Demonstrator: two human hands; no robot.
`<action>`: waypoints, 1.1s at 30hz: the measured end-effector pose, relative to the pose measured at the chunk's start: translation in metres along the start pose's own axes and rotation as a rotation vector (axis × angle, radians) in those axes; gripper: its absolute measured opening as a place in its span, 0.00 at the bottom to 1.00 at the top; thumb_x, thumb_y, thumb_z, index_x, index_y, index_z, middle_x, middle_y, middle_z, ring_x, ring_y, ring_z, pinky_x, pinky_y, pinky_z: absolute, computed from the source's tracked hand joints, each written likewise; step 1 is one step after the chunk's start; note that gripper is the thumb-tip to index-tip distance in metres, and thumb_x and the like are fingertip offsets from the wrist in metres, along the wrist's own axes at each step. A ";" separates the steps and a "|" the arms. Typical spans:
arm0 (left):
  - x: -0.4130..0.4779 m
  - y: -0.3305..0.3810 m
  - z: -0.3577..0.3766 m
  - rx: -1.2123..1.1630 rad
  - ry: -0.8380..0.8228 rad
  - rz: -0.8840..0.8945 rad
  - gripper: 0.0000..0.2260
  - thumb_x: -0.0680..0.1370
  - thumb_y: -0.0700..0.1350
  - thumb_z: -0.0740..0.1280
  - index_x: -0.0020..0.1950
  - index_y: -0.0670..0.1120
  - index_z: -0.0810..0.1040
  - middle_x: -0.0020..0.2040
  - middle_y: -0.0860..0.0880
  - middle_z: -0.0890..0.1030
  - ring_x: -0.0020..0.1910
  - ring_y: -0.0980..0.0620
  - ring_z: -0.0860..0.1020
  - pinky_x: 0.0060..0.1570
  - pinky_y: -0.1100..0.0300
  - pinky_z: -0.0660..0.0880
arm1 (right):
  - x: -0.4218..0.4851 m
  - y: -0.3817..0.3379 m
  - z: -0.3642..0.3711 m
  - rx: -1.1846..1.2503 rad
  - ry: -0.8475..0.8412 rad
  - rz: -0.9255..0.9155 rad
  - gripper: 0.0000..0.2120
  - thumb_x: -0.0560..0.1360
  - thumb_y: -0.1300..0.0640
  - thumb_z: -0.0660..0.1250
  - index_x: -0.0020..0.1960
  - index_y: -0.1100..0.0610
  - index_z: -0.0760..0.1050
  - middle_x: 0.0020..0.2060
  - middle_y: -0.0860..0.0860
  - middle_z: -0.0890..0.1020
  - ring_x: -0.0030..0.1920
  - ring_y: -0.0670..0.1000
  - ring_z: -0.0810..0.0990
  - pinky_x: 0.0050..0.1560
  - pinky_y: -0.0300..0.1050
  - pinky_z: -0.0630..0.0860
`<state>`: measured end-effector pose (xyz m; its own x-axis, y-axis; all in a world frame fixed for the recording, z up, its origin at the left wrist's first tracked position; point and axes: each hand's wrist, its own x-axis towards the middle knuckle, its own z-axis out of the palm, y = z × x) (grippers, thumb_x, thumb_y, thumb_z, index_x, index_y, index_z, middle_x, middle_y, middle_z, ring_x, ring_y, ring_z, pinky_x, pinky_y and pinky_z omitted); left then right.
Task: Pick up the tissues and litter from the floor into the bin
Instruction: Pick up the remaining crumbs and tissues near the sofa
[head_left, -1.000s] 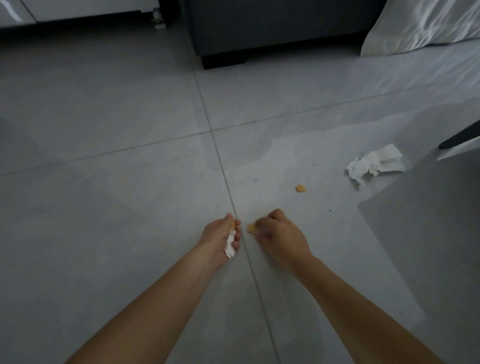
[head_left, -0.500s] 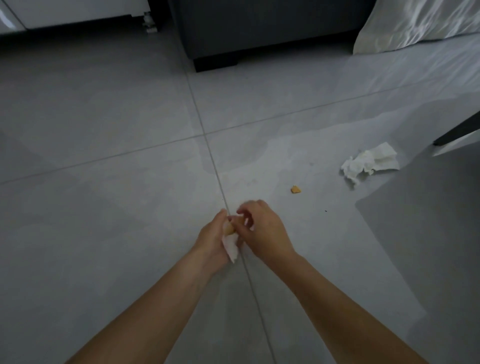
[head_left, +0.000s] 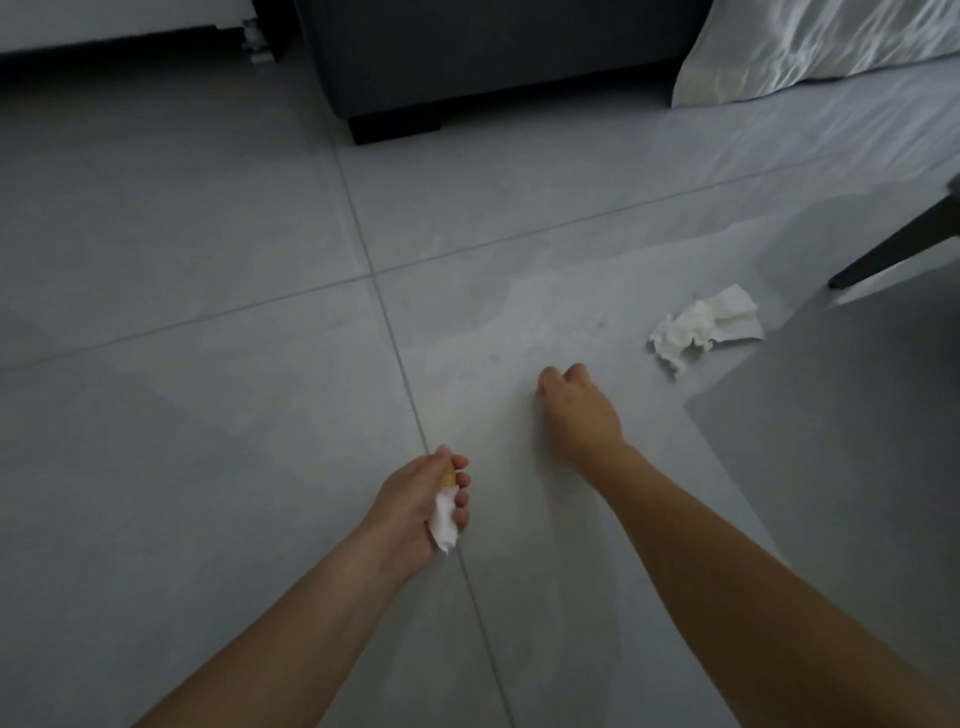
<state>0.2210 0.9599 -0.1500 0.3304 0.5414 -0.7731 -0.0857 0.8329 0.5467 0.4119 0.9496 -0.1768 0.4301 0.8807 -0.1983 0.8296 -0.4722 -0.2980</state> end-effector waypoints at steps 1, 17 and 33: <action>0.001 0.000 0.002 0.020 0.014 -0.004 0.12 0.80 0.44 0.58 0.39 0.41 0.73 0.33 0.45 0.72 0.18 0.56 0.71 0.18 0.70 0.67 | -0.004 -0.004 0.001 0.038 -0.017 -0.014 0.09 0.76 0.63 0.56 0.55 0.61 0.68 0.52 0.63 0.70 0.48 0.64 0.75 0.50 0.55 0.74; -0.006 -0.004 0.053 -0.008 0.080 0.006 0.14 0.80 0.45 0.56 0.39 0.40 0.72 0.29 0.46 0.68 0.15 0.57 0.65 0.16 0.73 0.57 | -0.032 0.052 -0.050 0.353 0.130 -0.132 0.17 0.73 0.50 0.67 0.60 0.53 0.75 0.64 0.58 0.71 0.63 0.57 0.70 0.64 0.47 0.68; -0.063 -0.026 -0.007 -0.048 0.197 -0.059 0.14 0.79 0.47 0.57 0.39 0.39 0.71 0.19 0.46 0.70 0.12 0.53 0.63 0.14 0.72 0.61 | 0.041 0.126 -0.035 -0.115 0.089 0.099 0.22 0.79 0.50 0.55 0.70 0.57 0.61 0.72 0.62 0.61 0.69 0.64 0.60 0.66 0.55 0.64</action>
<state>0.1959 0.9047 -0.1183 0.1464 0.4998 -0.8537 -0.1178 0.8656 0.4866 0.5462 0.9278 -0.1901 0.5373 0.8323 -0.1363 0.8148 -0.5540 -0.1710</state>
